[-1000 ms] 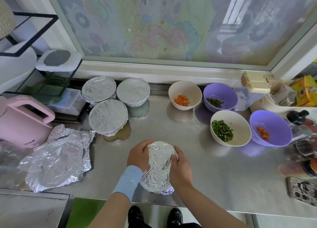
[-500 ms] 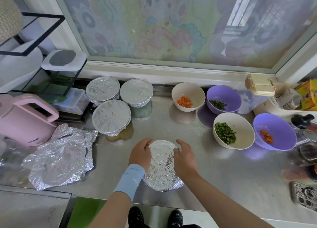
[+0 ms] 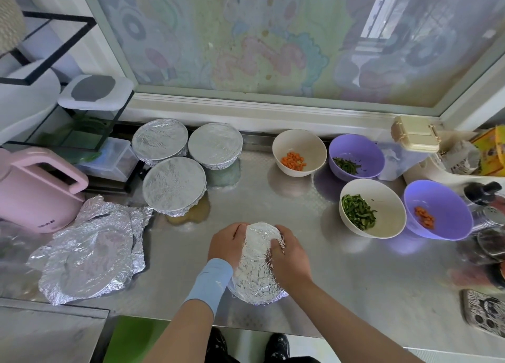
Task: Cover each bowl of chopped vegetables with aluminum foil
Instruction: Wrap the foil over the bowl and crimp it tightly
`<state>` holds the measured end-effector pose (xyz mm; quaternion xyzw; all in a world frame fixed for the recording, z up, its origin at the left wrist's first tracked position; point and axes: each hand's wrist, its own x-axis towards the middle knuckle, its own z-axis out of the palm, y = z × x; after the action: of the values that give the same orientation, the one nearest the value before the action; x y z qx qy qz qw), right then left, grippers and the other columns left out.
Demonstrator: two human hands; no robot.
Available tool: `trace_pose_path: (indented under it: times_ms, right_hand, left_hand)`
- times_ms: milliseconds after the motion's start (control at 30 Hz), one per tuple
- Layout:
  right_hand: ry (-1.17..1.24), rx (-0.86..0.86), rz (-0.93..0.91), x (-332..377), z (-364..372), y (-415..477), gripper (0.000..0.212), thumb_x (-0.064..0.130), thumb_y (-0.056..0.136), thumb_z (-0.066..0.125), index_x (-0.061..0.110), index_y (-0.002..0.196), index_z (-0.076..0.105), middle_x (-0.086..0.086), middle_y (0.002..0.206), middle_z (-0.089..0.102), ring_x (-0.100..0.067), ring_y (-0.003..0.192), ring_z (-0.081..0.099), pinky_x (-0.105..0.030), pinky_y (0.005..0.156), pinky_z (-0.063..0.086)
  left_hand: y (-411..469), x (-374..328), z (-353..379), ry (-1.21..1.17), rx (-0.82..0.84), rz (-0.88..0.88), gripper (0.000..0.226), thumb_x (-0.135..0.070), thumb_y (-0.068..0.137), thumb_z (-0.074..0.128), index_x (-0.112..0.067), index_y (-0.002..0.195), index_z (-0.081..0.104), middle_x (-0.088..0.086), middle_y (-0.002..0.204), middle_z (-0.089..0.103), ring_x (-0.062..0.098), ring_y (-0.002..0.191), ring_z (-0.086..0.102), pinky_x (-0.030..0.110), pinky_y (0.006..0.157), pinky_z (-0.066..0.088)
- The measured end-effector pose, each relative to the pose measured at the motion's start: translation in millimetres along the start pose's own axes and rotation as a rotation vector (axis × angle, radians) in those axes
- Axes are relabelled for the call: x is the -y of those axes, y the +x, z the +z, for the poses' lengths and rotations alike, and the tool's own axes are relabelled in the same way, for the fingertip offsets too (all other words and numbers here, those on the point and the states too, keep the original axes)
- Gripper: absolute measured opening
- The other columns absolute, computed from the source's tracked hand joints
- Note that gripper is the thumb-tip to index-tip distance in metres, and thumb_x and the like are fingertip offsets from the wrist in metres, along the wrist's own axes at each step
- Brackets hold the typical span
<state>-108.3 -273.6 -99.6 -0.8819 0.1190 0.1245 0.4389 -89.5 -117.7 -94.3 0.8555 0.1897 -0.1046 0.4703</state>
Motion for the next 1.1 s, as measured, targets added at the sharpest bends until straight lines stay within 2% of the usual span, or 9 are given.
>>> trace_pose_path:
  times_ms: [133,300,400,533,633,767,833,967,1100]
  right_hand:
    - [0.114,0.005,-0.04,-2.7,-7.3,3.1,0.042,0.023,0.1,0.045,0.024,0.143,0.042,0.008,0.14,0.046,-0.011,0.129,0.044,-0.028,0.108,0.035]
    - [0.158,-0.21,0.054,-9.5,-9.6,-5.5,0.033,0.023,0.101,0.041,0.024,0.131,0.054,0.008,0.128,0.055,-0.013,0.116,0.053,-0.027,0.096,0.04]
    - [0.284,-0.15,0.165,-9.5,-6.0,-10.0,0.03,0.024,0.102,0.039,0.029,0.125,0.058,0.011,0.114,0.064,-0.014,0.108,0.058,-0.025,0.087,0.04]
    - [0.344,-0.082,0.163,-5.7,-3.9,-6.3,0.029,0.024,0.104,0.037,0.035,0.119,0.06,0.013,0.106,0.065,-0.011,0.101,0.058,-0.026,0.085,0.042]
    - [0.312,-0.057,0.156,-10.9,-3.8,-2.0,0.029,0.026,0.103,0.037,0.034,0.117,0.061,0.013,0.105,0.066,-0.012,0.101,0.06,-0.029,0.088,0.045]
    - [0.27,0.002,0.121,-11.0,-8.6,-1.4,0.029,0.025,0.103,0.037,0.031,0.119,0.061,0.014,0.106,0.066,-0.013,0.106,0.06,-0.027,0.087,0.044]
    - [0.126,-0.005,0.053,-10.0,-13.7,2.3,0.03,0.022,0.102,0.041,0.026,0.126,0.058,0.008,0.119,0.062,-0.015,0.115,0.054,-0.027,0.093,0.04]
    - [-0.183,-0.134,-0.232,2.6,-22.1,17.1,0.036,0.02,0.096,0.05,0.022,0.131,0.055,0.006,0.134,0.051,-0.015,0.125,0.045,-0.036,0.108,0.036]
    - [-0.211,-0.012,-0.292,26.6,-17.9,35.4,0.024,0.024,0.098,0.051,0.027,0.116,0.067,0.009,0.114,0.066,-0.013,0.107,0.058,-0.033,0.095,0.044]
  left_hand:
    - [1.5,2.0,-3.3,-0.158,0.059,-0.116,0.027,-0.027,0.101,0.042,-0.031,0.1,0.069,-0.006,0.104,0.071,0.016,0.095,0.062,0.031,0.09,0.05]
    - [1.9,-0.2,-4.9,-0.06,0.078,0.04,0.043,-0.009,0.099,0.036,-0.031,0.129,0.059,-0.019,0.123,0.061,0.004,0.113,0.054,0.018,0.097,0.037]
    - [0.9,-4.2,-0.3,-0.049,0.1,0.101,0.049,-0.006,0.095,0.037,-0.035,0.123,0.064,-0.023,0.121,0.059,0.001,0.113,0.052,0.018,0.099,0.037]
    - [-1.0,-4.0,6.1,-0.048,0.029,0.088,0.035,-0.021,0.098,0.039,-0.034,0.113,0.068,-0.019,0.113,0.065,0.006,0.105,0.058,0.025,0.095,0.046]
    - [-0.7,-8.0,6.6,-0.057,-0.001,0.058,0.028,-0.028,0.099,0.041,-0.035,0.101,0.068,-0.018,0.1,0.067,0.006,0.094,0.06,0.022,0.084,0.045]
    - [0.8,-8.1,8.6,-0.078,-0.002,0.0,0.03,-0.031,0.099,0.041,-0.03,0.107,0.07,-0.007,0.097,0.071,0.009,0.082,0.061,0.023,0.075,0.047]
    - [4.4,-10.3,4.1,-0.087,0.052,-0.035,0.031,-0.03,0.099,0.041,-0.029,0.108,0.071,-0.001,0.09,0.072,0.011,0.074,0.061,0.023,0.07,0.049]
    - [12.7,-14.1,-7.7,0.038,0.082,0.102,0.029,-0.027,0.1,0.046,-0.029,0.121,0.067,-0.018,0.114,0.061,0.002,0.105,0.054,0.017,0.094,0.038]
    - [16.4,-21.9,-6.5,0.058,0.116,0.184,0.025,-0.028,0.098,0.051,-0.032,0.113,0.07,-0.018,0.103,0.068,0.002,0.089,0.063,0.018,0.085,0.046]
